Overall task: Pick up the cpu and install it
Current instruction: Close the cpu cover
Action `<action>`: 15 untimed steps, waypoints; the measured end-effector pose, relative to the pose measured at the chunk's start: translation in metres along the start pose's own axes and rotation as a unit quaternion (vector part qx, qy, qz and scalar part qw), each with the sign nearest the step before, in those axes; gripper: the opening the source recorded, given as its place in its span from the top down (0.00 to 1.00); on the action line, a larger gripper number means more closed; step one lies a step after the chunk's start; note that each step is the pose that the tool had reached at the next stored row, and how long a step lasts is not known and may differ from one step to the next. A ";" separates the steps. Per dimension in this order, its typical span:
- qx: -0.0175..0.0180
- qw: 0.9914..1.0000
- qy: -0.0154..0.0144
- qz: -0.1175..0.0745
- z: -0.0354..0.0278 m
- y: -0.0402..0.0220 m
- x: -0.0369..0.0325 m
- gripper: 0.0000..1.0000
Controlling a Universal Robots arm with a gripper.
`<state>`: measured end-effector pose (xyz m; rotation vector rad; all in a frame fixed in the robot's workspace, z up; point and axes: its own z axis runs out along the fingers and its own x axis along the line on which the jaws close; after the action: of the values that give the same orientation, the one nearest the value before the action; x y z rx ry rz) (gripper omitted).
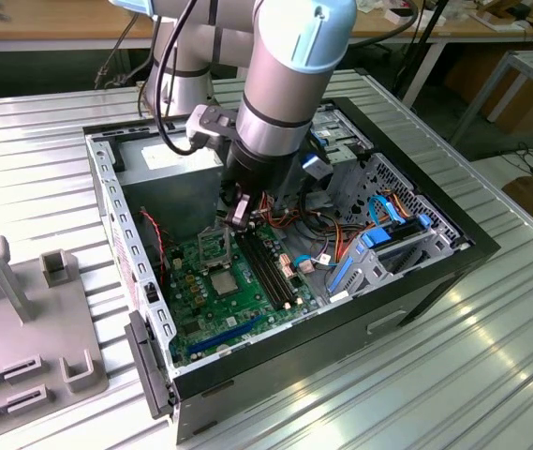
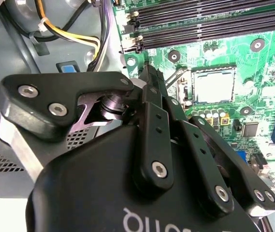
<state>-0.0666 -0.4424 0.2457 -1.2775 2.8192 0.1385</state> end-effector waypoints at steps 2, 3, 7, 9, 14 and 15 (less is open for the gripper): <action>0.000 1.000 0.000 -0.002 -0.0003 0.0005 0.0005 0.89; 0.000 1.000 0.000 -0.004 -0.0003 0.0008 0.0007 0.89; -0.001 1.000 0.001 -0.007 -0.0004 0.0016 0.0018 0.89; -0.001 1.000 0.001 -0.009 -0.0005 0.0019 0.0023 0.89; -0.001 1.000 0.001 -0.015 -0.0010 0.0023 0.0028 0.89; -0.001 1.000 0.001 -0.016 -0.0012 0.0024 0.0028 0.89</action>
<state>-0.0703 -0.4431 0.2468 -1.3244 2.7991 0.1396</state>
